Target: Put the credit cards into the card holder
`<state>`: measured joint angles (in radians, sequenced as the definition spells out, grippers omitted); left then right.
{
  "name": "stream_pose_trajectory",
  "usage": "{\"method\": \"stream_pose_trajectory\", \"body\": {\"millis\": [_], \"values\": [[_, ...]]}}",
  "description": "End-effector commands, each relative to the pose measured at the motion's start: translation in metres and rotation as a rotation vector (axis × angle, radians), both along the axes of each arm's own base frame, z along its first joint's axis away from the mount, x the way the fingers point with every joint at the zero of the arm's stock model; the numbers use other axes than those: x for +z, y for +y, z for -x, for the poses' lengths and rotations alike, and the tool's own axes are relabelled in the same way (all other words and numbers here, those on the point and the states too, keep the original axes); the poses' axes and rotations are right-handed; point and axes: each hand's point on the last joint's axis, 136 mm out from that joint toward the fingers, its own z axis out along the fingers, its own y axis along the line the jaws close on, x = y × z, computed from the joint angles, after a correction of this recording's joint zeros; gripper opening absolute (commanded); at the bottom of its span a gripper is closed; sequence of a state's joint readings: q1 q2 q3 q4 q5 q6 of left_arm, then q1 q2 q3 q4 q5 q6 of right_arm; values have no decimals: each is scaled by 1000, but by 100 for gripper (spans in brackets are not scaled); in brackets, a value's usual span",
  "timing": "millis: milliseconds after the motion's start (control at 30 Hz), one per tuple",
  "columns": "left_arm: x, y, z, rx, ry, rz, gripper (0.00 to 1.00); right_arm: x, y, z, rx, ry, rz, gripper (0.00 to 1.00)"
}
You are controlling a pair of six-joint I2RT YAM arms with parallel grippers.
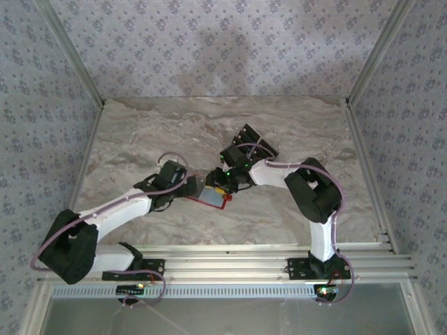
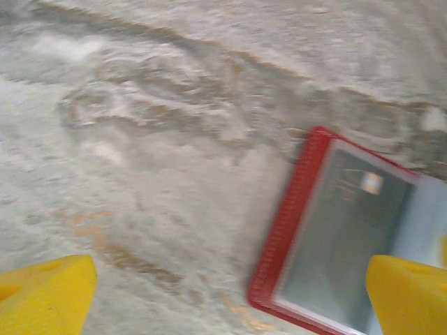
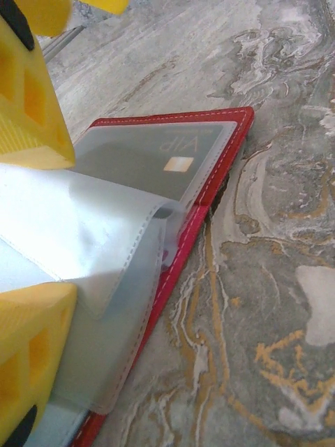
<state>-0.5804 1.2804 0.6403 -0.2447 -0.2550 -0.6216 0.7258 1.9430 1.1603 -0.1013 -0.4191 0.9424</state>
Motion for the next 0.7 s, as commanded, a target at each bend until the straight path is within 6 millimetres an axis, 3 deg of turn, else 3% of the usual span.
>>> {"method": "stream_pose_trajectory", "body": {"millis": [0,267,667], "values": [[-15,18,6,44,78,-39,99,-18,-6,2,7,40,53,49],[-43,24,7,58,157,-65,99,-4,10,-6,38,18,32,49],[-67,22,17,63,212,-46,98,2,36,-9,78,10,17,49]]}}
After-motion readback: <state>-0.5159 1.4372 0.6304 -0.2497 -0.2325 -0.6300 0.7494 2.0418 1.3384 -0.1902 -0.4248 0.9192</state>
